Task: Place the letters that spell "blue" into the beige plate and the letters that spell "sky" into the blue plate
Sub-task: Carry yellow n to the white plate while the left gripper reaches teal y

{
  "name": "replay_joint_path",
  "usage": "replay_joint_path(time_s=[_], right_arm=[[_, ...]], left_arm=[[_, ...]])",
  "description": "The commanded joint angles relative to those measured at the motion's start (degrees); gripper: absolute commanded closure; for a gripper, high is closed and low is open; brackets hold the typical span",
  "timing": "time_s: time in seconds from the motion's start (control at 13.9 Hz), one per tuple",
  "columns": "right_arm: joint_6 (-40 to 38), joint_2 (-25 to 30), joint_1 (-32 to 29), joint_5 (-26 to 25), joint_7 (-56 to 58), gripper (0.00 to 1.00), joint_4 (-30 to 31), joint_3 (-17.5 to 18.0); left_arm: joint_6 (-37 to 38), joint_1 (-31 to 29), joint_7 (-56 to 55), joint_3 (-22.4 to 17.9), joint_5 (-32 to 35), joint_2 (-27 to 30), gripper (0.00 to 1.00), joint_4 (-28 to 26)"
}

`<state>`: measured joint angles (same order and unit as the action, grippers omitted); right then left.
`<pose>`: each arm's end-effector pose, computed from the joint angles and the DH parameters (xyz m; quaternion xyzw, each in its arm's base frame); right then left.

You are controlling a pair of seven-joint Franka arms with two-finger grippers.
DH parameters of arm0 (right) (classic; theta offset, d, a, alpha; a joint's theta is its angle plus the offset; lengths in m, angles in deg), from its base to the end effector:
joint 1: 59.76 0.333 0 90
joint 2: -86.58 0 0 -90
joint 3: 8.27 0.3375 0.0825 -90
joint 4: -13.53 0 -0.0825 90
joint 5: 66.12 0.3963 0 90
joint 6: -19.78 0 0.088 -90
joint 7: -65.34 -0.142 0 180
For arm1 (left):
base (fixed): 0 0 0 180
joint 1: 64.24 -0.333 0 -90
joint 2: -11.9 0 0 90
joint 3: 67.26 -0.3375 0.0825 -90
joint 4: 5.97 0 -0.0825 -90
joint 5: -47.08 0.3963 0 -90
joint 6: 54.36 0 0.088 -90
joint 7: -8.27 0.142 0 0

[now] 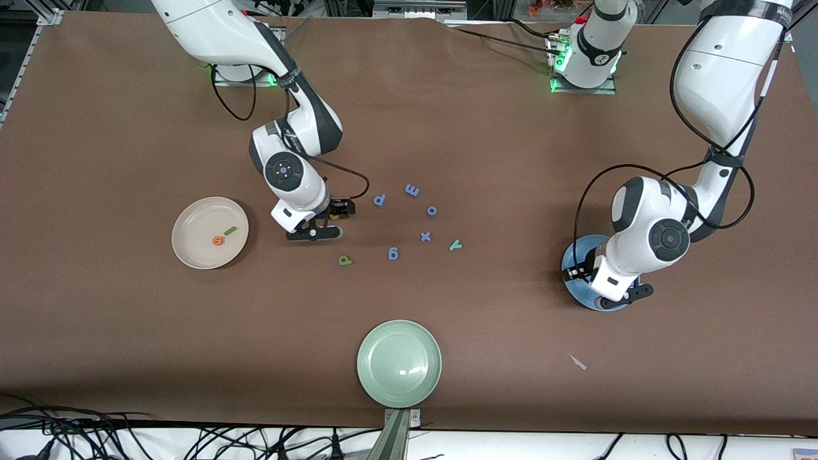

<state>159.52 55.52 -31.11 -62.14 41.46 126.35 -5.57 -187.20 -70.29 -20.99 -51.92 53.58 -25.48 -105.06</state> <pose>0.5309 0.3254 0.1605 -0.9982 -0.0349 0.0476 0.0132 0.6788 -0.0932 0.1865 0.9863 0.1587 -0.0309 0.0320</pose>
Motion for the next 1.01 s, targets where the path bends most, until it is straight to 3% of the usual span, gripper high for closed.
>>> replay_joint_path(time_s=[0.0,0.07,0.36,0.72,0.94], right_arm=[[4.1,0.0,0.7,0.1,-0.4,0.00,2.7,-0.2],[4.1,0.1,0.7,0.1,-0.3,0.02,2.7,-0.2],[4.2,0.0,0.6,0.1,-0.1,0.40,2.6,-0.2],[4.2,-0.5,0.5,0.1,-0.1,0.90,1.8,-0.2],[2.9,1.0,0.2,0.1,1.3,0.98,0.8,-1.9]], left_arm=[[1.0,0.0,0.1,1.4,1.2,1.9,0.00,0.7],[1.3,0.5,0.2,2.5,1.2,3.0,0.00,0.7],[2.1,2.4,0.5,10.1,1.3,2.7,0.00,0.7],[2.0,9.7,3.5,10.1,2.5,-1.0,0.00,4.8],[2.1,12.1,9.0,10.2,4.2,-1.1,0.00,5.1]])
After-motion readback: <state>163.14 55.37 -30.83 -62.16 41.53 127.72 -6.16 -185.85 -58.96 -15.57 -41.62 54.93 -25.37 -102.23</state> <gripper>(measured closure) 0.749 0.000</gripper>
